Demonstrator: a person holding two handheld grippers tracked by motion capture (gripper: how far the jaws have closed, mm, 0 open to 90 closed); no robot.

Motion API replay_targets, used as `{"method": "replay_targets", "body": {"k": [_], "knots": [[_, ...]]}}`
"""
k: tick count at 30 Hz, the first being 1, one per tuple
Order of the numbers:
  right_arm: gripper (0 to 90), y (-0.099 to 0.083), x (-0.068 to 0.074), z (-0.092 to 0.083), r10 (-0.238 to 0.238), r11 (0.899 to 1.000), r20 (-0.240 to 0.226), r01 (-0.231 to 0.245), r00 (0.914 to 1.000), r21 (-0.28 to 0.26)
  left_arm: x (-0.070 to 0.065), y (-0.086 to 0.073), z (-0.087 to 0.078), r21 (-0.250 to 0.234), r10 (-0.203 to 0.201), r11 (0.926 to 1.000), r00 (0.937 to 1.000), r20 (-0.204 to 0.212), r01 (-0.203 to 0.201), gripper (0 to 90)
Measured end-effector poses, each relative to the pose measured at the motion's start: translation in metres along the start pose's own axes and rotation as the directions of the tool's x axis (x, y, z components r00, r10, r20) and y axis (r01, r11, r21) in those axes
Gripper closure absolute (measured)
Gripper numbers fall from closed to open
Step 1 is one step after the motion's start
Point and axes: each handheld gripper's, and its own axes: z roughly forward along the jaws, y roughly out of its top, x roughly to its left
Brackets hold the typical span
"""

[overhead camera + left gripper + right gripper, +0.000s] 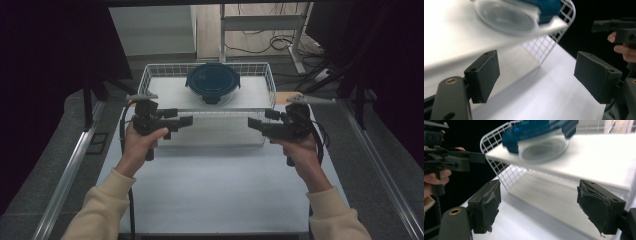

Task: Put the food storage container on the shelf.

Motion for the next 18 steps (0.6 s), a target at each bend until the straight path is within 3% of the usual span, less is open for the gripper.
{"method": "replay_targets", "body": {"k": [7, 12, 15, 18], "knots": [[20.5, -0.054, 0.000, -0.018, -0.023, 1.000, 0.029, 0.023, 0.9993, 0.016, -0.012, -0.046, -0.009, 0.030, 0.045, 0.9986, 0.9984, -0.034, -0.044, 20.3], [20.8, -0.086, -0.003, -0.030, -0.034, 0.999, 0.064, 0.032, 0.9974, 0.035, -0.010, -0.085, -0.013, 0.054, 0.011, 0.9985, 0.9982, -0.058, -0.008, 20.6], [21.0, -0.106, -0.003, -0.034, -0.032, 0.998, 0.069, 0.028, 0.9971, 0.049, -0.008, -0.110, -0.009, 0.119, 0.021, 0.9928, 0.9965, -0.080, -0.012, 20.7], [21.6, -0.127, -0.005, -0.030, -0.040, 0.996, 0.085, 0.033, 0.9956, 0.088, -0.005, -0.129, -0.006, 0.153, 0.024, 0.9881, 0.9948, -0.099, -0.008, 20.8]]}}
